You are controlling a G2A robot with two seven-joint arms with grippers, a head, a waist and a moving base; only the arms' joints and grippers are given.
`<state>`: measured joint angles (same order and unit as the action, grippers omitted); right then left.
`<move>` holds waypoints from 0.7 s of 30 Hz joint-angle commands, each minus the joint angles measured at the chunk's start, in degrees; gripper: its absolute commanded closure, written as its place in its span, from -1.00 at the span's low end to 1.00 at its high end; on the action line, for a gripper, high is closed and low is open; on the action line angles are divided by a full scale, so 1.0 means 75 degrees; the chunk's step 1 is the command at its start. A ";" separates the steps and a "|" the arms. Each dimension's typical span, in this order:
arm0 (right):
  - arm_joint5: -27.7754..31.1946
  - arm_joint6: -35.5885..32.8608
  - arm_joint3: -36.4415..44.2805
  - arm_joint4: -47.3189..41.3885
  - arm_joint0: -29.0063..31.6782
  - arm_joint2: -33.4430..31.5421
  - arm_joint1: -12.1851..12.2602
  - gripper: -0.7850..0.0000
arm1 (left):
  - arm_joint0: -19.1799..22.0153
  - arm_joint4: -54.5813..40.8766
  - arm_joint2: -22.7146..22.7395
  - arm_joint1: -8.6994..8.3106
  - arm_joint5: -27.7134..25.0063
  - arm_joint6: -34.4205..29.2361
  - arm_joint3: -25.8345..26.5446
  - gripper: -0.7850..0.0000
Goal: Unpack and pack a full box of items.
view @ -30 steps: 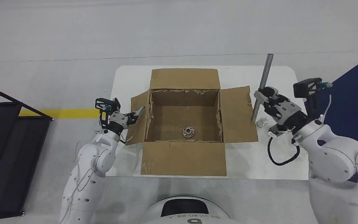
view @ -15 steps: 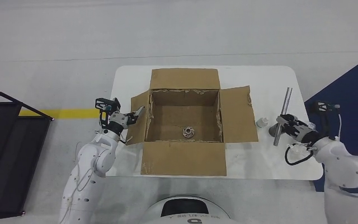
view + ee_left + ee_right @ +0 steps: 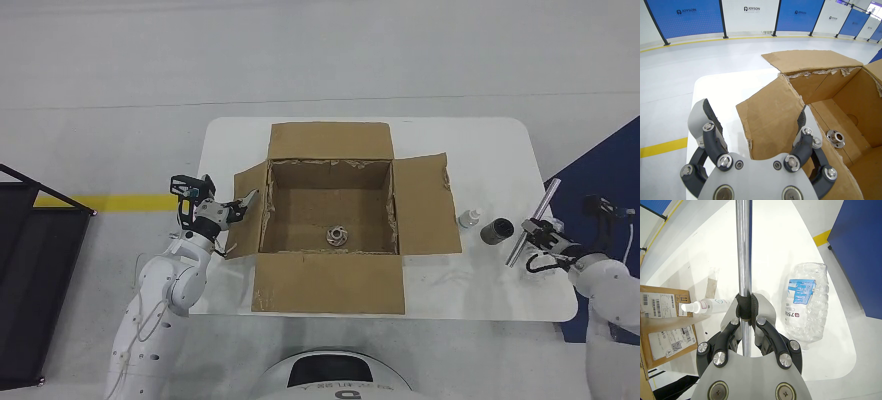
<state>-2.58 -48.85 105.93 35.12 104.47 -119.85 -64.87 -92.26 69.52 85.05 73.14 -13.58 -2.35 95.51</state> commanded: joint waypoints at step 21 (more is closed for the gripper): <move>-0.0464 -0.0892 -0.1553 0.0284 -0.1302 0.0772 0.0186 1.00 | 0.0000 0.0000 0.0000 0.0000 0.0000 0.0000 0.0000 -1.00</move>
<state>-6.27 -55.45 94.66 37.25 95.04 -114.31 -63.54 -92.26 69.52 85.05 73.14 -13.58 -2.35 95.51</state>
